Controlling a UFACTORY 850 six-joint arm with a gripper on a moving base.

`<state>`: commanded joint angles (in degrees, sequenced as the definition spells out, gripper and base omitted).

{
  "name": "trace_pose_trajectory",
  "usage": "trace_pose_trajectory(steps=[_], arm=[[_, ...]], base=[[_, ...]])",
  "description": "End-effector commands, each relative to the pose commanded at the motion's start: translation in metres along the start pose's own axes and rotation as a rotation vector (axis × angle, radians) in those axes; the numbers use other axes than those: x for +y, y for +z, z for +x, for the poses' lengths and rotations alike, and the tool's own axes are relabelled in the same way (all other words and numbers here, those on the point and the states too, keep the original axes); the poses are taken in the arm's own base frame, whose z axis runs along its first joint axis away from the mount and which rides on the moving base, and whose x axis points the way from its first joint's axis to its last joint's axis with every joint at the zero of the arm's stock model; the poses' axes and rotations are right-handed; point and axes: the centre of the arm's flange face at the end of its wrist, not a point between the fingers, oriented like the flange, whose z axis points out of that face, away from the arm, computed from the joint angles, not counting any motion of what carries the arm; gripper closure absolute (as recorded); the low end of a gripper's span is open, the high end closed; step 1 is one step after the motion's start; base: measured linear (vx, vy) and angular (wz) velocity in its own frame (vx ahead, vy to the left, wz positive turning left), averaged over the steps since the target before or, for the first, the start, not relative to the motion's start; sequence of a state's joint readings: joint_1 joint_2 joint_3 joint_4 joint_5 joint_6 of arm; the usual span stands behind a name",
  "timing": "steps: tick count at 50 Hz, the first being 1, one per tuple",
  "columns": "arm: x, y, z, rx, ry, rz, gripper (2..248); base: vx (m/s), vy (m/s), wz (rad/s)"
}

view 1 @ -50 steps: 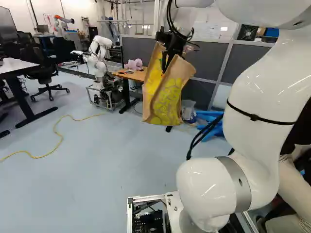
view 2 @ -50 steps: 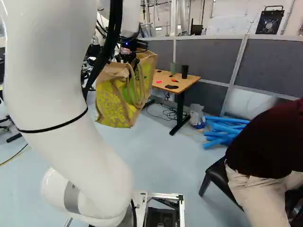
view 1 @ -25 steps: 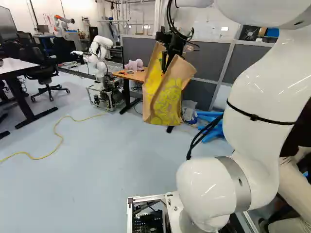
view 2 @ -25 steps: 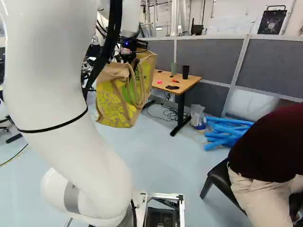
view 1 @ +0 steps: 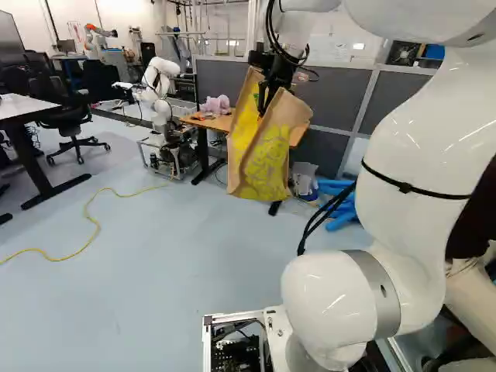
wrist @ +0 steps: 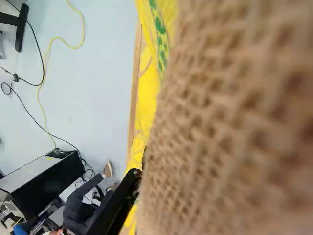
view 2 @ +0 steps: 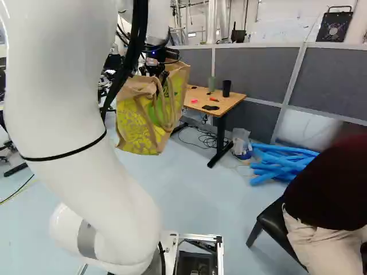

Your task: Pick up the bag on the ground and place it on the table

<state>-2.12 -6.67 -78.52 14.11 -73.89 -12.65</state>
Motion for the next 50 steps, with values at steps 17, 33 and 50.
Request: trace_pose_trajectory(steps=[17, 33, 50], arm=[[0.0000, 0.0000, 0.0000, 0.000, 0.000, 0.000, 228], [0.0000, 0.0000, 0.0000, 0.000, 0.000, 0.000, 228], [0.0000, 0.0000, 0.0000, 0.000, 0.000, 0.000, 228]], base=[[0.095, 0.052, -0.011], [0.093, 0.050, -0.013], [0.110, 0.063, -0.016]])
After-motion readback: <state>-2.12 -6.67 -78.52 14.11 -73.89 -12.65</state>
